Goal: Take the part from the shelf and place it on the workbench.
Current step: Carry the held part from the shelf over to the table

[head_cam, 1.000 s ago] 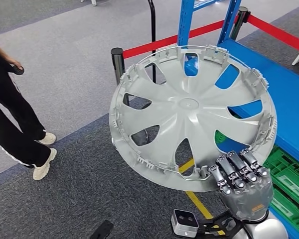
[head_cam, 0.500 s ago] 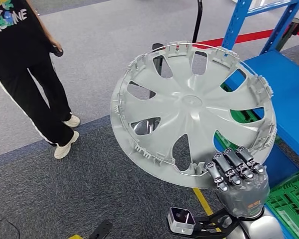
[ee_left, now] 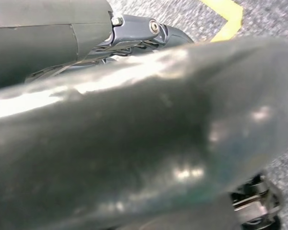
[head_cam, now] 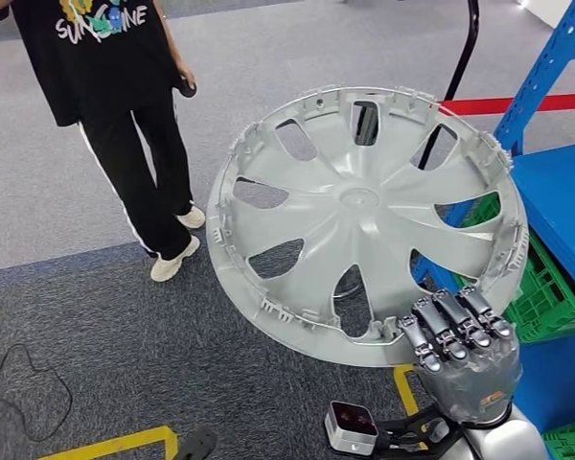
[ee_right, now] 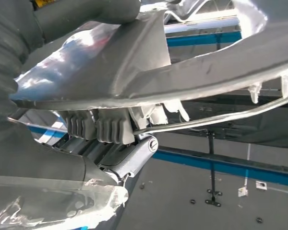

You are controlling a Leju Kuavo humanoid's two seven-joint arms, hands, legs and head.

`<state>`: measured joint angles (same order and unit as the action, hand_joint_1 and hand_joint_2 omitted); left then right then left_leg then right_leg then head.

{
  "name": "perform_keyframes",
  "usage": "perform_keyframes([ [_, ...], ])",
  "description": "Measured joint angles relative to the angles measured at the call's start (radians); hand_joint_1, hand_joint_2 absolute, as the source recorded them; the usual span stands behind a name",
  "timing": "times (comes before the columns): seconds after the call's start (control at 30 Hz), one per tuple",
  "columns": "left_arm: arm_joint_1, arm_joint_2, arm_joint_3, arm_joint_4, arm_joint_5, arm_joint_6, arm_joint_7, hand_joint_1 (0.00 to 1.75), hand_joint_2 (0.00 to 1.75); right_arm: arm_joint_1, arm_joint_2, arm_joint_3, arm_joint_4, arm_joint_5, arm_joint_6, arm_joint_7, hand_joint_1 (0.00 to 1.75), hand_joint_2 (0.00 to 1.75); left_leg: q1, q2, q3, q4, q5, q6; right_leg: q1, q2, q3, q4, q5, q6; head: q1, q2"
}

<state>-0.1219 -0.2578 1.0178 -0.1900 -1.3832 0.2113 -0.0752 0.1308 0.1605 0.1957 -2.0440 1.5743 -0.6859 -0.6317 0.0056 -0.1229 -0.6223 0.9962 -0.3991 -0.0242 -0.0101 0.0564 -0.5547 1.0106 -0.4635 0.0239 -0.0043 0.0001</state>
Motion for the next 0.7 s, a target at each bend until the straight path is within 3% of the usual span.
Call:
perform_keyframes([
  [0.03, 0.000, 0.000, 0.000, 0.000, 0.000, 0.000, 0.000, 0.00, 0.00, 0.000, 0.001, -0.001, 0.000, 0.000, 0.000, 0.000, 1.75, 1.75, -0.002, 0.026, -0.012, 0.025, -0.018, -0.004, -0.001, -0.014, 0.004, -0.007, 0.004, -0.005, -0.002, 0.000],
  [0.1, -0.003, 0.000, 0.000, 0.000, 0.000, 0.000, 0.000, 0.00, 0.00, 0.000, 0.002, -0.002, 0.000, 0.000, 0.000, 0.000, 1.75, 1.75, -0.005, 0.087, -0.065, 0.135, -0.079, -0.012, -0.001, -0.045, 0.008, -0.014, 0.007, -0.011, -0.007, 0.000],
  [0.17, -0.004, 0.000, 0.000, 0.000, 0.000, 0.000, 0.000, 0.00, 0.00, 0.002, 0.002, -0.004, 0.000, 0.000, 0.000, 0.000, 1.75, 1.75, 0.000, 0.106, -0.121, 0.250, -0.122, -0.020, 0.000, -0.079, 0.008, -0.014, 0.005, -0.012, -0.007, 0.000],
  [0.2, -0.003, 0.001, 0.000, 0.000, 0.000, 0.000, 0.000, 0.00, 0.00, 0.003, 0.002, -0.005, 0.000, 0.000, 0.000, 0.000, 1.75, 1.75, 0.004, 0.109, -0.126, 0.264, -0.116, -0.024, -0.001, -0.095, 0.008, -0.014, 0.004, -0.012, -0.007, 0.000],
  [0.27, -0.001, 0.002, 0.000, 0.000, 0.000, 0.000, 0.000, 0.00, 0.00, 0.003, 0.003, -0.007, 0.000, 0.000, 0.000, 0.000, 1.75, 1.75, 0.013, 0.127, -0.081, 0.181, -0.061, -0.033, -0.003, -0.121, 0.010, -0.012, -0.001, -0.006, -0.007, 0.000],
  [0.3, -0.002, 0.001, 0.000, 0.000, 0.000, -0.002, 0.000, 0.00, 0.00, 0.003, 0.003, -0.007, 0.000, 0.000, 0.000, 0.000, 1.75, 1.75, 0.016, 0.155, -0.045, 0.116, -0.035, -0.040, -0.001, -0.132, 0.010, -0.008, -0.005, 0.001, -0.008, 0.000],
  [0.37, -0.005, -0.002, -0.001, 0.000, -0.001, -0.007, 0.001, 0.00, 0.00, 0.001, 0.003, -0.007, 0.000, 0.000, 0.000, 0.000, 1.75, 1.75, 0.016, 0.196, 0.001, 0.029, -0.011, -0.034, 0.004, -0.151, 0.008, 0.005, -0.018, 0.016, -0.007, 0.000],
  [0.4, -0.007, -0.003, -0.001, 0.000, -0.001, -0.011, 0.002, 0.00, 0.00, 0.001, 0.003, -0.007, 0.000, 0.000, 0.000, 0.000, 1.75, 1.75, 0.013, 0.201, 0.005, 0.018, -0.015, -0.026, 0.007, -0.161, 0.010, 0.009, -0.023, 0.022, -0.006, 0.000],
  [0.47, -0.007, -0.004, -0.001, 0.000, -0.003, -0.015, 0.004, 0.00, 0.00, -0.001, 0.003, -0.007, 0.001, 0.000, 0.000, 0.000, 1.75, 1.75, 0.009, 0.174, 0.001, 0.018, -0.016, -0.003, 0.004, -0.179, 0.017, 0.008, -0.028, 0.030, -0.002, 0.000],
  [0.5, -0.006, -0.003, -0.001, 0.000, -0.004, -0.016, 0.005, 0.00, 0.00, -0.003, 0.003, -0.007, 0.002, 0.000, 0.000, 0.000, 1.75, 1.75, 0.009, 0.162, 0.001, 0.018, -0.015, 0.005, 0.000, -0.172, 0.016, 0.014, -0.037, 0.034, -0.001, 0.000],
  [0.57, -0.006, -0.002, -0.002, 0.000, -0.006, -0.017, 0.005, 0.00, 0.00, -0.007, 0.003, -0.007, 0.003, 0.000, 0.000, -0.001, 1.75, 1.75, 0.008, 0.136, 0.000, 0.017, -0.012, 0.019, -0.006, -0.122, -0.016, 0.086, -0.082, 0.037, 0.003, 0.000],
  [0.63, -0.009, -0.001, -0.003, 0.000, -0.008, -0.019, 0.005, 0.00, 0.00, -0.006, 0.003, -0.007, 0.003, -0.001, 0.000, -0.007, 1.75, 1.75, 0.005, 0.109, -0.001, 0.017, -0.011, 0.028, -0.004, -0.070, -0.084, 0.230, -0.144, 0.033, 0.007, 0.000],
  [0.67, -0.009, -0.001, -0.004, 0.000, -0.009, -0.021, 0.005, 0.00, 0.00, -0.006, 0.003, -0.007, 0.004, 0.000, 0.000, -0.012, 1.75, 1.75, 0.002, 0.094, -0.001, 0.017, -0.010, 0.030, -0.003, -0.062, -0.117, 0.286, -0.159, 0.030, 0.009, 0.000],
  [0.7, -0.009, -0.001, -0.005, 0.000, -0.009, -0.022, 0.005, 0.00, 0.00, -0.006, 0.003, -0.007, 0.004, 0.000, 0.000, -0.017, 1.75, 1.75, 0.001, 0.078, -0.001, 0.017, -0.010, 0.030, -0.001, -0.058, -0.135, 0.310, -0.156, 0.026, 0.010, 0.000],
])
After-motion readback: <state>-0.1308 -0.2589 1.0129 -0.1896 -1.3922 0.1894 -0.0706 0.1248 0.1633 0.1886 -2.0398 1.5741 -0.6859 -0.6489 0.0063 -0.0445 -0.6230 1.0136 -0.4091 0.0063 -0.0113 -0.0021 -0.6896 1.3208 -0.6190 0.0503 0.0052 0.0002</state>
